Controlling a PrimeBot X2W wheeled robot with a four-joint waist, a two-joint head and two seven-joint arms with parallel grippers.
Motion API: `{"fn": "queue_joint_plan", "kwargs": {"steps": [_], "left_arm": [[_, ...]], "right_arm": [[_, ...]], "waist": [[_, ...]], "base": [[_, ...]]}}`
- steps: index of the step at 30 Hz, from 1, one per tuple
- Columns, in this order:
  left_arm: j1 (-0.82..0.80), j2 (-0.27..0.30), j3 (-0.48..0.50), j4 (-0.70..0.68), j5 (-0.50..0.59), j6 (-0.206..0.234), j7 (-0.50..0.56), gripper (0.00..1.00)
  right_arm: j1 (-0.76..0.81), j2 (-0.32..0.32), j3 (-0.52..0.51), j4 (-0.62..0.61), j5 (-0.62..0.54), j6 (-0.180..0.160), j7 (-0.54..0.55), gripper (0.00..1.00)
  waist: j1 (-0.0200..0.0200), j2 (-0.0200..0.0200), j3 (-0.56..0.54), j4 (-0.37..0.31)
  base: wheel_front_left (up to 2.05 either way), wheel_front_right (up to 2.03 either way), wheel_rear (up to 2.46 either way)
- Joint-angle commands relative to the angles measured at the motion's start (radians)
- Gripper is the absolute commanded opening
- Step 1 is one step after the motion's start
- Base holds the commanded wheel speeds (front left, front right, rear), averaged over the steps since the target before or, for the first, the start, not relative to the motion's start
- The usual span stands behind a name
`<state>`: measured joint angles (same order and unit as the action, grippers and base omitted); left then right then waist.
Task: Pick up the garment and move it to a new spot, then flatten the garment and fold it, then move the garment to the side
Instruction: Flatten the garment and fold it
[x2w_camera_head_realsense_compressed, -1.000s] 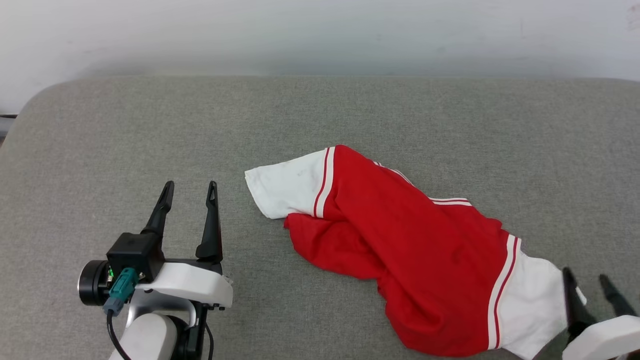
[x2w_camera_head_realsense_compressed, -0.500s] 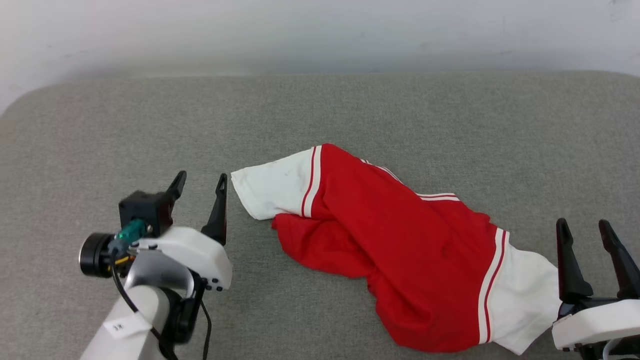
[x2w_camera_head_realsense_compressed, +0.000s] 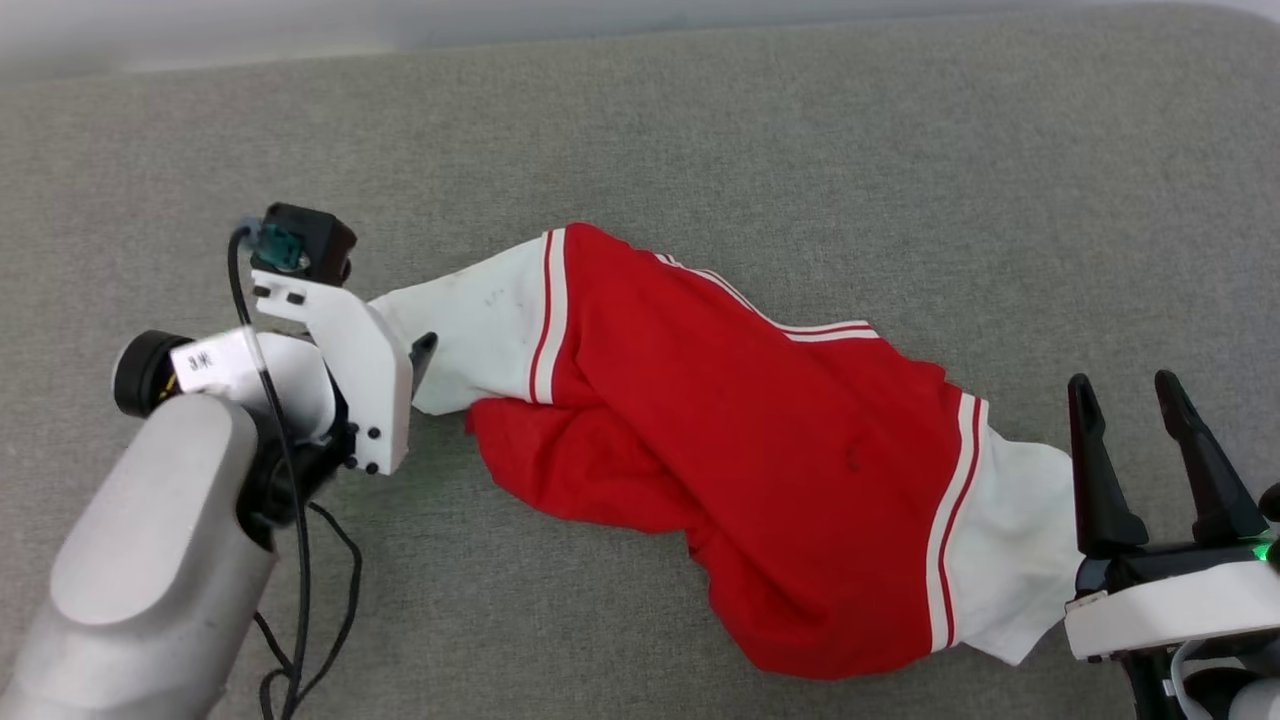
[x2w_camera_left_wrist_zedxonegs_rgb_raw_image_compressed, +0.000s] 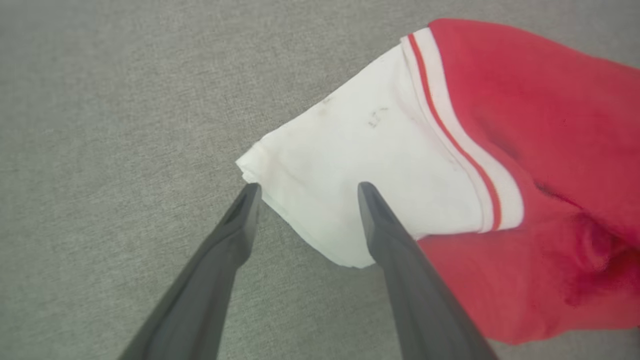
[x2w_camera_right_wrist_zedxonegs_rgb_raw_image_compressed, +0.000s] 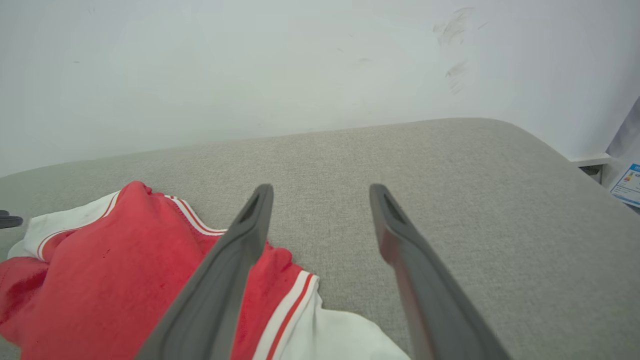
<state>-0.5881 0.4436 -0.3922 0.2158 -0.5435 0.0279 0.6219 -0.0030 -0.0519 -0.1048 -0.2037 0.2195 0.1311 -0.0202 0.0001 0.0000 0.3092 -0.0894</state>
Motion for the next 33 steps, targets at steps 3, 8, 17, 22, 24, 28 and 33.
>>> {"fn": "queue_joint_plan", "kwargs": {"steps": [3, 8, 17, 22, 24, 28, 33], "left_arm": [[-0.059, 0.03, -0.004, 0.056, -0.021, -0.012, 0.095, 1.0], [-0.102, 0.036, -0.016, 0.148, -0.051, -0.035, 0.197, 1.0], [-0.029, 0.0, -0.128, 0.281, -0.09, -0.11, 0.349, 0.0], [-0.037, 0.011, -0.095, 0.269, -0.072, -0.082, 0.257, 0.0], [-0.039, 0.014, -0.072, 0.253, -0.066, -0.067, 0.2, 0.0], [-0.035, 0.026, -0.032, 0.2, -0.052, -0.039, 0.075, 0.0], [0.007, 0.032, 0.02, 0.117, -0.044, 0.016, -0.054, 0.0]], "right_arm": [[-0.031, 0.002, 0.014, -0.007, 0.013, -0.001, -0.016, 1.0], [-0.051, 0.002, 0.027, 0.004, 0.02, -0.001, -0.028, 1.0], [-0.075, 0.003, 0.022, 0.037, 0.032, -0.001, -0.048, 1.0], [-0.077, 0.002, 0.019, 0.036, 0.026, -0.001, -0.038, 1.0], [-0.074, 0.002, 0.017, 0.036, 0.022, -0.001, -0.031, 1.0], [-0.063, 0.003, 0.01, 0.032, 0.016, -0.001, 0.002, 1.0], [-0.043, 0.002, -0.004, 0.046, 0.034, -0.001, 0.092, 1.0]], "waist": [[-0.0001, 0.0, 0.062, -0.035], [-0.0001, 0.0, 0.106, -0.059], [-0.0001, 0.0, 0.118, -0.078], [-0.0001, 0.0, 0.105, -0.065], [-0.0001, 0.0, 0.094, -0.056], [-0.0001, 0.0, 0.072, -0.031], [-0.0001, 0.0, 0.032, -0.005]], "base": [[0.0, 0.0, 0.0], [0.0, 0.0, 0.0], [0.0, 0.0, 0.0], [0.0, 0.0, 0.0], [0.0, 0.0, 0.0], [0.0, 0.0, 0.0], [0.0, 0.0, 0.0]]}}
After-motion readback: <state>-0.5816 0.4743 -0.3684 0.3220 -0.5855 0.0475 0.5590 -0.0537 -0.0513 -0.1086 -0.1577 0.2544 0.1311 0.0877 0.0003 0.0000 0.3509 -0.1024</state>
